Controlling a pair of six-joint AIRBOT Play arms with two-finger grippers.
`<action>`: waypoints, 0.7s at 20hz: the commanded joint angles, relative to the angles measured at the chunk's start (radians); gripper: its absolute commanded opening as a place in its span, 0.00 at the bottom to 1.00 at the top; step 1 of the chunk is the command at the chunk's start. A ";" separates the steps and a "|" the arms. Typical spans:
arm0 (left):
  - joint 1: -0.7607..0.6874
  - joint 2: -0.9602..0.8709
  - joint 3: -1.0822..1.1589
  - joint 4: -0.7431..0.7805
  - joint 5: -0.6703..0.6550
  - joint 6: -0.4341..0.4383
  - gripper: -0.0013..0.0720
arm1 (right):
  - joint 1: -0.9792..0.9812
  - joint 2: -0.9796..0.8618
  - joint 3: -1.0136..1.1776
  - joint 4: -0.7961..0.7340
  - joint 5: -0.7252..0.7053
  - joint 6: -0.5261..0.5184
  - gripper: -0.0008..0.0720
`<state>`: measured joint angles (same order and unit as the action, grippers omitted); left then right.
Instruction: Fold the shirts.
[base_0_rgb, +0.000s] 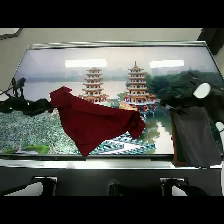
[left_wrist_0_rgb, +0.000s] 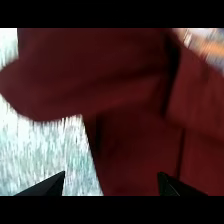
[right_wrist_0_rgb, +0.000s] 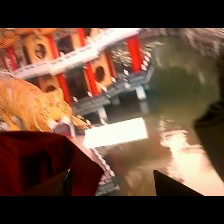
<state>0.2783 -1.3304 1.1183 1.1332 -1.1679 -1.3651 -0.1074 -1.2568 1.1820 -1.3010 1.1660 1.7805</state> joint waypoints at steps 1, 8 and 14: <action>0.025 0.074 -0.220 -0.083 -0.109 -0.002 0.92 | -0.120 0.014 -0.021 0.024 0.243 -0.131 0.84; -0.071 0.101 -0.542 -0.289 0.138 0.049 0.91 | -0.118 0.014 -0.185 0.200 0.241 -0.245 0.95; -0.135 0.064 -0.544 -0.375 0.295 0.002 0.68 | -0.117 0.014 -0.288 0.274 0.139 -0.279 0.97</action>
<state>0.1722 -1.2476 0.5888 0.7914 -0.9779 -1.3289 -0.2245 -1.2430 0.9443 -1.0885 1.3521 1.5337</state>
